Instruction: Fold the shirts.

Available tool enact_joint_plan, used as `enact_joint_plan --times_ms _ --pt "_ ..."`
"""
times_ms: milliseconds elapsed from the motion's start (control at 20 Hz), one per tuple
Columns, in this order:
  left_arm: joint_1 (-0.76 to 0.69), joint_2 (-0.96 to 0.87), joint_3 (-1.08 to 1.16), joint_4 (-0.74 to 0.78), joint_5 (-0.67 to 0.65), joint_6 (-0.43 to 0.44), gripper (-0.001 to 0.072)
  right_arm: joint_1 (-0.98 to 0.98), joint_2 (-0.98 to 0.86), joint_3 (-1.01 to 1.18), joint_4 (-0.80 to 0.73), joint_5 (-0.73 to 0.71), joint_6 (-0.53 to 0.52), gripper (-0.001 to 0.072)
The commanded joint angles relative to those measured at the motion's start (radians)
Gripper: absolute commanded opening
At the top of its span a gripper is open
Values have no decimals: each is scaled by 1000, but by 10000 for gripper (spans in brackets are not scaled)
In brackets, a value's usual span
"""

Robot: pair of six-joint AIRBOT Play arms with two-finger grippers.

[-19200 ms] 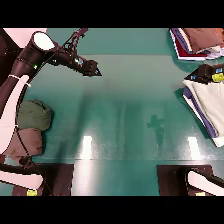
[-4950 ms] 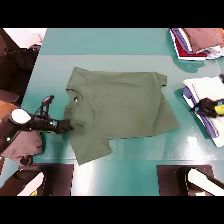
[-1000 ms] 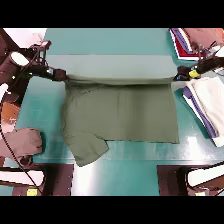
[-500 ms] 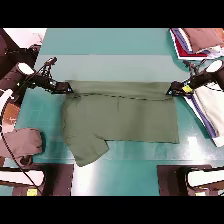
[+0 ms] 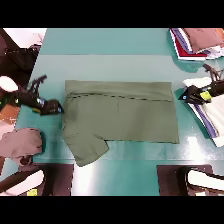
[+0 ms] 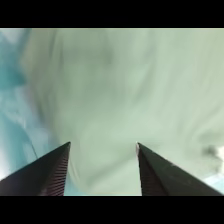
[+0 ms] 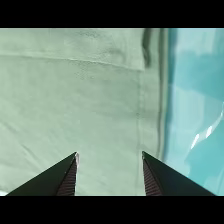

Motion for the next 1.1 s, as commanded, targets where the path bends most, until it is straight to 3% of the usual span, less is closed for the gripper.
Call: enact_joint_plan --times_ms 0,300,850,900,950,1050 --pt "4 188 -237 5 -79 -74 486 -56 92 -81 38 -42 -1 476" --pt "4 256 -468 -88 -18 -82 485 -61 94 -79 39 -70 -9 475" --pt "4 248 -576 -218 143 -45 482 -61 94 -79 40 -64 -11 472" --pt "4 248 -578 -222 144 -45 373 -61 94 -80 39 -51 -17 472" --pt "4 248 -578 -225 145 -44 169 -61 94 -80 37 -32 -31 472" --pt "4 248 -577 -258 143 -31 30 -71 94 -82 26 23 -47 472"
